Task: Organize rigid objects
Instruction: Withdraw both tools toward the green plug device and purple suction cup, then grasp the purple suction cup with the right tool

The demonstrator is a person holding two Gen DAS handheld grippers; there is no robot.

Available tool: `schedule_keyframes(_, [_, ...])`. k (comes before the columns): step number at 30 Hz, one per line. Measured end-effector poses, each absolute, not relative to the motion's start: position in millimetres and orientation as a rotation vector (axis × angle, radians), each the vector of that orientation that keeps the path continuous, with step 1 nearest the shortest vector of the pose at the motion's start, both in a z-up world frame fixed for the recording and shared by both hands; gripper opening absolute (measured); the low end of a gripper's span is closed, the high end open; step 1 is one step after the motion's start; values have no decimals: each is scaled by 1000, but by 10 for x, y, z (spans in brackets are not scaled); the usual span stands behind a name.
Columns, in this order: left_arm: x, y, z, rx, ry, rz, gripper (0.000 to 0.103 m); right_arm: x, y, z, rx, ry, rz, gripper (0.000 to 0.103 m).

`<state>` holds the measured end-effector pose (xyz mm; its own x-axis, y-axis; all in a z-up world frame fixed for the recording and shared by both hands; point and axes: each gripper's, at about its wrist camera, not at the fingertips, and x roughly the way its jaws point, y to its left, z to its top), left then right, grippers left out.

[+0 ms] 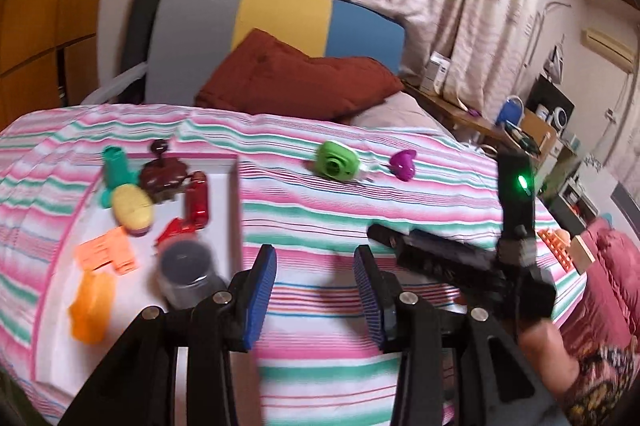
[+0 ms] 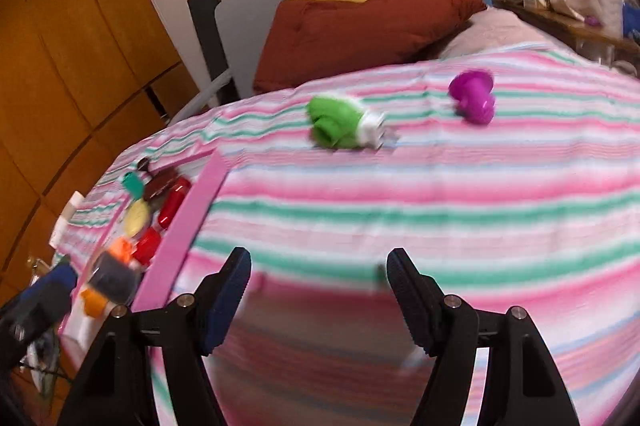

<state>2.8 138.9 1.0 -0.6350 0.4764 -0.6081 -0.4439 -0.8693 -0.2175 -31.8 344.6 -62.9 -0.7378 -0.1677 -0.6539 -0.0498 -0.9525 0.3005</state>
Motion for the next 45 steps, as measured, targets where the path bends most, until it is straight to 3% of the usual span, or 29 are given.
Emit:
schedule_keyframes(11, [-36, 1567, -54, -1018, -19, 2454, 40, -1637, 3628, -515, 1204, -144, -2768, 71])
schedule_keyframes(13, [-54, 1565, -65, -1027, -17, 2461, 40, -1791, 3601, -586, 1238, -127, -2716, 68])
schedule_keyframes(14, [-62, 1563, -65, -1027, -17, 2461, 40, -1862, 3610, -630, 1253, -159, -2685, 59])
schedule_keyframes(16, [-72, 1567, -69, -1028, -16, 2462, 40, -1926, 3655, -714, 1285, -266, -2617, 54])
schedule_keyframes(18, [-87, 1567, -78, -1038, -25, 2457, 40, -1947, 3783, -785, 1304, -494, -2560, 54])
schedule_keyframes(23, [-129, 1593, -85, -1056, -44, 2446, 40, -1802, 4348, -1134, 1250, -1360, -2215, 49])
schedule_keyframes(25, [-127, 1617, -86, -1048, -54, 2437, 40, -1656, 4468, -1154, 1230, -1451, -2204, 52])
schedule_keyframes(27, [-131, 1645, -82, -1043, -52, 2432, 40, -1461, 4547, -1052, 1189, -1400, -2284, 61])
schedule_keyframes(32, [-127, 1733, -101, -1033, -51, 2426, 40, -922, 4736, -628, 1070, -959, -2800, 67])
schedule_keyframes(38, [-146, 1827, -113, -1046, -35, 2431, 40, -1172, 4834, -527, 1146, -536, -3057, 67])
schedule_keyframes(42, [-148, 1815, -102, -1050, -18, 2450, 40, -1474, 4761, -637, 1230, -424, -3037, 63])
schedule_keyframes(43, [-149, 1814, -103, -1053, -17, 2452, 40, -1530, 4754, -699, 1278, -381, -3022, 59])
schedule_keyframes(44, [-151, 1807, -109, -1057, -16, 2456, 40, -1590, 4730, -770, 1334, -347, -3002, 45])
schedule_keyframes(45, [-157, 1803, -114, -1061, -15, 2460, 40, -1605, 4736, -820, 1362, -337, -2988, 42])
